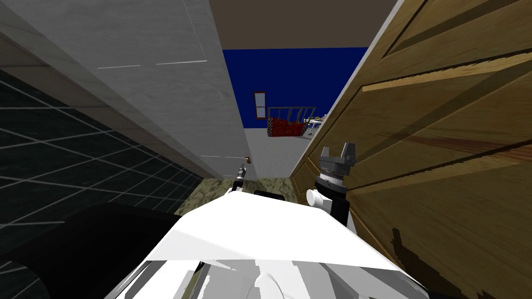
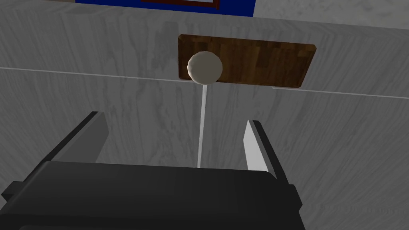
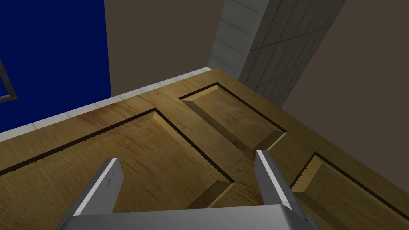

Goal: Pull the door open

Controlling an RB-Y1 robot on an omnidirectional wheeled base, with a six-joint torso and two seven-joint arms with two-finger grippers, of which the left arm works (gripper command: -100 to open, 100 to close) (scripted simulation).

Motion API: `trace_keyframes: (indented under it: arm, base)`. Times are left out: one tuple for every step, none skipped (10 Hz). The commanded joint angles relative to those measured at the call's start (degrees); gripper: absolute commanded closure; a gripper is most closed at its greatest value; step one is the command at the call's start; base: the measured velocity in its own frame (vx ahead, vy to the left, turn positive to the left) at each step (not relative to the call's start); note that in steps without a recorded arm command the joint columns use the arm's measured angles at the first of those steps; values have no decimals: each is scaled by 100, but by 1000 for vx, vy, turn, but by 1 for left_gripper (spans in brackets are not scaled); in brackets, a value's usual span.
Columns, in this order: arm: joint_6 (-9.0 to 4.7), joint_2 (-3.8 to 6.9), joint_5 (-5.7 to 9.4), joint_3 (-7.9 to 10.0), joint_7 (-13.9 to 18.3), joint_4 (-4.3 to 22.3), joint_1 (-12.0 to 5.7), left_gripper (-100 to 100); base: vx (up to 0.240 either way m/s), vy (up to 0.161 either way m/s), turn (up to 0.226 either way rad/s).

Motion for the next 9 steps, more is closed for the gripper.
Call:
trace_keyframes:
  arm:
    - [-20,3,-1,12,0,160,-45,-100]
    - [-23,-1,-1,7,-2,102,-23,-100]
    - [-92,67,38,65,48,205,-19,-100]
    - [-140,116,67,106,83,272,-14,-100]
    - [-191,169,97,151,122,345,-9,-100]
    - [-241,220,127,195,160,416,-4,-100]
    - [-284,264,153,232,192,477,0,-100]
    - [-324,306,177,267,223,534,4,-100]
    - [-280,295,163,240,213,506,-14,-100]
  base:
    - [130,31,-25]
    - [61,16,-6]
    - [134,-11,-95]
    - [228,7,-139]
    - [214,6,-136]
    - [187,9,-93]
    - [168,5,-104]
    - [190,19,-78]
    - [81,7,-3]
